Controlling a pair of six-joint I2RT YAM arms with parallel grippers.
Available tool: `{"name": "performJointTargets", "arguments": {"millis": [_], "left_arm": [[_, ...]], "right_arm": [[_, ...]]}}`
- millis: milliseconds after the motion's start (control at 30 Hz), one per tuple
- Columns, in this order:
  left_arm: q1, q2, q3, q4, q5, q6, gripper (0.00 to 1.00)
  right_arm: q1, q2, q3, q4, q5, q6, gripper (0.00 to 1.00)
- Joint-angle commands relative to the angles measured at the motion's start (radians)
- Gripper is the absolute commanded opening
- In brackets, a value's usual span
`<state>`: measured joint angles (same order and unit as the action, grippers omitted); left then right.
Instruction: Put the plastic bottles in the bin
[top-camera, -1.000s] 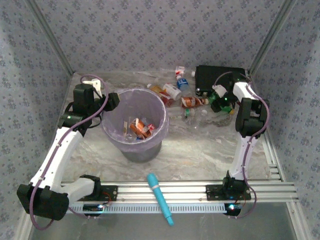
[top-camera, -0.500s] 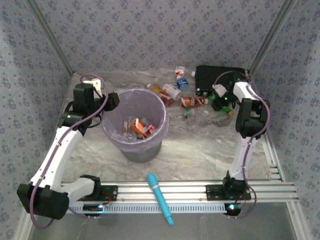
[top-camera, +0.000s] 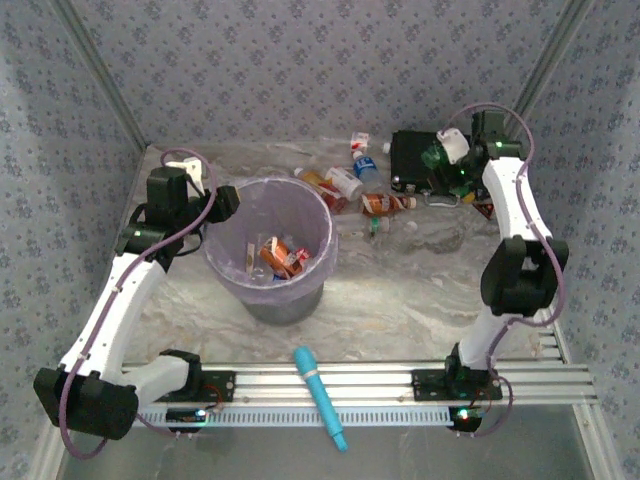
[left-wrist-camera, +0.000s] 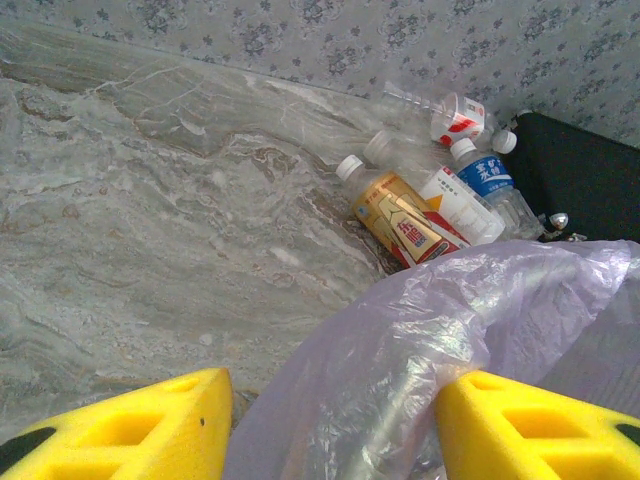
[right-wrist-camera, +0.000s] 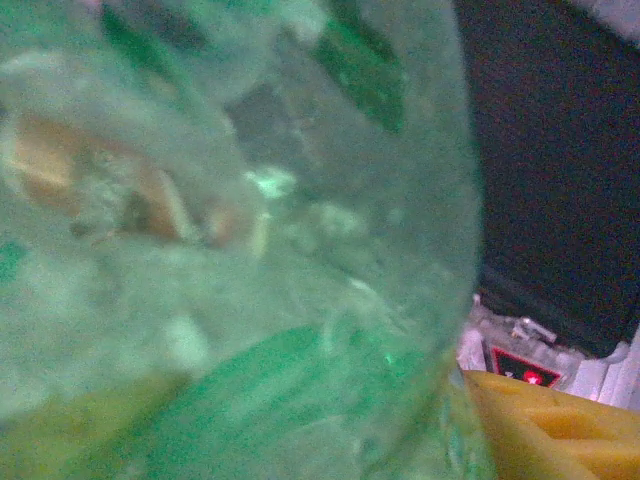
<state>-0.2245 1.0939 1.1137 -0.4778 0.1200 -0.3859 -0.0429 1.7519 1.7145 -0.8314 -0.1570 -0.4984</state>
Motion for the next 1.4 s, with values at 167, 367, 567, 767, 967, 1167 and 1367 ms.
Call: {"name": "performJointTargets", "arguments": {"millis": [167, 367, 567, 767, 967, 1167, 1367], "left_arm": [[0.007, -0.014, 0.007, -0.041, 0.003, -0.002, 0.56], [0.005, -0.006, 0.004, -0.034, -0.001, -0.005, 0.56], [0.005, -0.003, -0.006, -0.017, 0.002, -0.017, 0.55], [0.005, -0.004, -0.023, 0.007, -0.010, -0.034, 0.55], [0.005, -0.011, -0.035, 0.020, -0.015, -0.042, 0.54], [0.005, -0.019, -0.035, 0.016, -0.022, -0.038, 0.55], [0.005, -0.016, -0.029, 0.010, -0.025, -0.033, 0.54]], "right_arm": [[0.304, -0.099, 0.196, -0.145, 0.057, 0.269, 0.65], [0.592, -0.112, 0.348, -0.121, 0.011, 0.353, 0.61], [0.782, -0.051, 0.455, -0.132, -0.109, 0.392, 0.59], [0.889, 0.037, 0.472, -0.136, -0.211, 0.465, 0.58], [0.934, 0.119, 0.447, -0.138, -0.168, 0.500, 0.57], [0.957, 0.188, 0.393, -0.153, -0.012, 0.514, 0.59], [0.966, 0.198, 0.287, -0.129, 0.042, 0.534, 0.61]]}}
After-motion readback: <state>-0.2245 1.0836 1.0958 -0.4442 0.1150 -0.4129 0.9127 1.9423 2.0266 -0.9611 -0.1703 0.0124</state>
